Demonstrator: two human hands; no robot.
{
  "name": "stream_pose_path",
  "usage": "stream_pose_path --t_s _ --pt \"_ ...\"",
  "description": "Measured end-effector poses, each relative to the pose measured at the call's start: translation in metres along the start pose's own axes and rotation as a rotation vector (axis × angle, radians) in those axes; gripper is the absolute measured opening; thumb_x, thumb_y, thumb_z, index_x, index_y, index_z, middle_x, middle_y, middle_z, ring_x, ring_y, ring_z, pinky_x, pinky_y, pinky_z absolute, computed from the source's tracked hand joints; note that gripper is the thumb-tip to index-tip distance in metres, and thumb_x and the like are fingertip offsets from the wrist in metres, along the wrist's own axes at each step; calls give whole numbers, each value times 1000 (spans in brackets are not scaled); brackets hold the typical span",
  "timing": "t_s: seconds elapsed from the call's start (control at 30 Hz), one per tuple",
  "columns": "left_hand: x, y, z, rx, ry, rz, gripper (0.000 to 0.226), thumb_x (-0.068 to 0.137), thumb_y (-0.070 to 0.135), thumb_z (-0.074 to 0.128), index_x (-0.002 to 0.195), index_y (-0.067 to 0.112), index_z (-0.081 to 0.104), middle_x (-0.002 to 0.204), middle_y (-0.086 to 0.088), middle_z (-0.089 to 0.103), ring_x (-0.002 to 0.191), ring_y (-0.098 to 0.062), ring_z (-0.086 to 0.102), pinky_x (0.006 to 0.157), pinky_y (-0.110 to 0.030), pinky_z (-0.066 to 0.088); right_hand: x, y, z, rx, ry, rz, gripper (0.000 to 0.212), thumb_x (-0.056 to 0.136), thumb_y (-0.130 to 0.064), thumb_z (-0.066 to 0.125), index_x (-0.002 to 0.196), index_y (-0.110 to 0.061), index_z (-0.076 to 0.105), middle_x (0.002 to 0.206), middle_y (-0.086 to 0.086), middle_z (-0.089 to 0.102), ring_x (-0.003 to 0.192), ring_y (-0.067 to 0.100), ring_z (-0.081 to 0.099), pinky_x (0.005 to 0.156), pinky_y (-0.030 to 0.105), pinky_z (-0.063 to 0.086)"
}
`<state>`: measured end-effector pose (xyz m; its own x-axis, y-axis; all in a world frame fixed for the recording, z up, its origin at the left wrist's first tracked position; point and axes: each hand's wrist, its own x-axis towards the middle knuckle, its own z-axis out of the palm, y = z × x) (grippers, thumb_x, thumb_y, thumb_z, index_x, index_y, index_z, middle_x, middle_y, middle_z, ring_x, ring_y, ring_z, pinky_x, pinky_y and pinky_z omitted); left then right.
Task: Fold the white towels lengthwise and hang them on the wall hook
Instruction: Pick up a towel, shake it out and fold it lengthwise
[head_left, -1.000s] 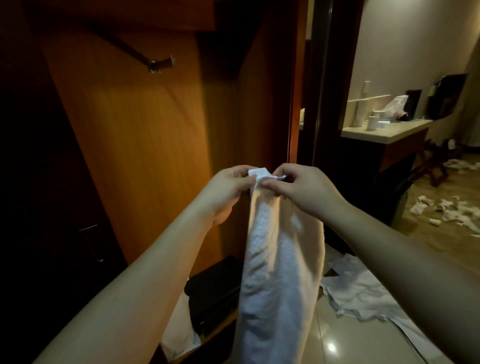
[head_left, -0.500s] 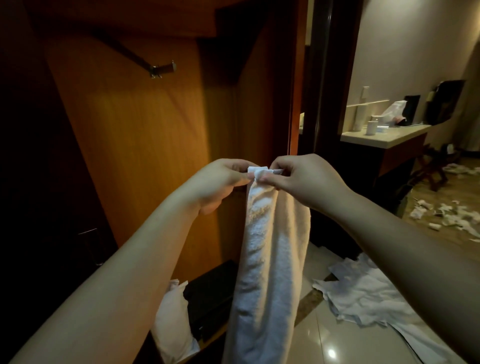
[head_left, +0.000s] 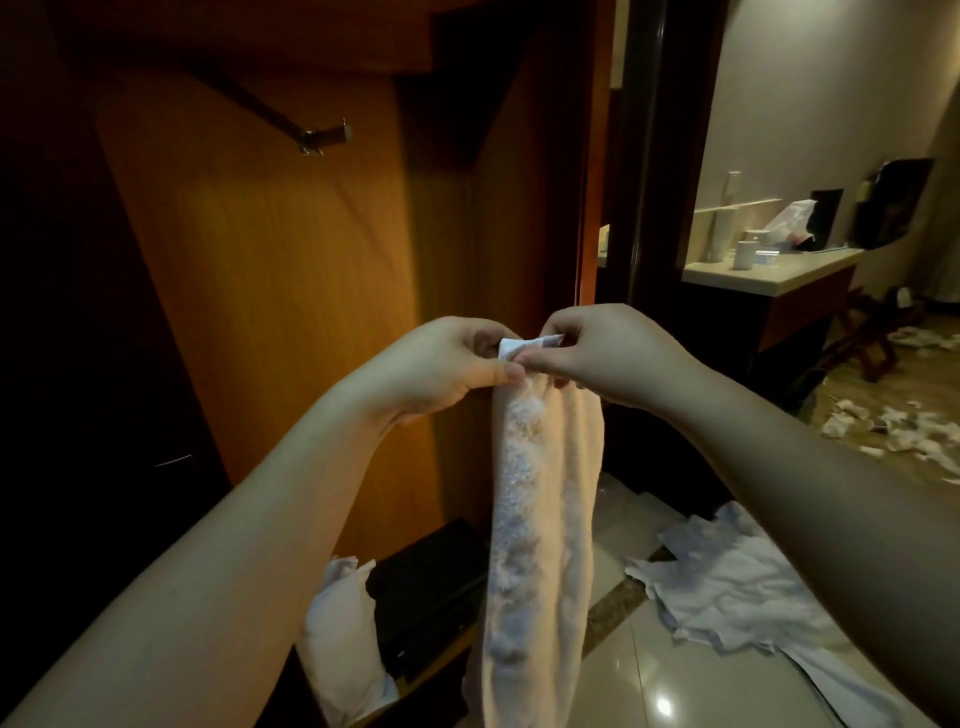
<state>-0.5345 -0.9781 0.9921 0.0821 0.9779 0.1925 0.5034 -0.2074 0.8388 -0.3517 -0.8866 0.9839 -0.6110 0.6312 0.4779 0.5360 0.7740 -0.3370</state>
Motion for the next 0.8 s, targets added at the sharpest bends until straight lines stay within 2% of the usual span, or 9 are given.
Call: stream_pose_path --t_s 0.1,0.17,0.23,0.33,0.43,0.57,0.63,0.7,0.8 --pt "3 -10 -2 -28 29 -2 14 95 7 62 103 14 71 96 -3 76 99 -20 72 95 -41 56 7 24 1 68 -289 56 35 83 -70 61 88 -36 63 74 -28 67 61 -6 64 47 14 45" --pt "6 -17 -6 -101 85 -14 14 97 4 59 102 11 70 91 -2 76 93 -19 73 90 -36 59 10 51 6 6 -458 110 34 81 -64 68 88 -31 66 68 -17 70 52 -1 61 55 23 47" --pt "7 -23 -13 -119 140 -33 16 98 3 57 99 13 70 85 2 76 86 -14 73 79 -28 60 8 79 14 -53 -528 182 33 81 -60 71 89 -28 68 72 -9 70 60 2 61 60 25 47" --pt "5 -34 -22 -43 188 -88 15 99 7 57 100 15 70 93 -2 76 91 -17 73 82 -30 60 2 104 25 -133 -460 223 34 84 -62 69 96 -32 60 92 -16 61 82 2 58 66 21 42" --pt "5 -48 -23 80 225 -134 15 101 10 57 103 16 70 100 -4 75 95 -18 72 90 -37 58 2 107 31 -167 -361 160 34 91 -60 61 108 -31 65 107 -13 57 89 2 54 70 20 41" --pt "4 -60 -36 -17 383 -65 22 101 14 56 96 29 71 91 6 76 87 -10 73 81 -31 58 2 89 23 15 -56 84 17 92 -56 57 87 -40 59 92 -12 61 83 4 60 63 22 42" --pt "4 -67 -40 -87 425 -41 29 100 14 55 88 34 73 87 9 75 85 -10 72 74 -26 56 -2 83 27 149 62 92 12 90 -52 64 89 -44 55 87 -11 62 76 1 61 58 23 44" --pt "5 -80 -37 -113 436 -63 30 100 9 54 89 30 72 85 5 74 89 -18 71 76 -31 57 -9 80 41 238 31 151 22 89 -43 68 97 -44 48 90 -10 60 73 6 60 60 25 47" --pt "3 -95 -29 -103 451 -68 30 99 6 55 89 29 71 90 1 72 95 -24 68 88 -44 55 -11 83 54 259 -5 204 22 93 -39 65 108 -44 50 96 -17 59 87 4 60 65 21 45"
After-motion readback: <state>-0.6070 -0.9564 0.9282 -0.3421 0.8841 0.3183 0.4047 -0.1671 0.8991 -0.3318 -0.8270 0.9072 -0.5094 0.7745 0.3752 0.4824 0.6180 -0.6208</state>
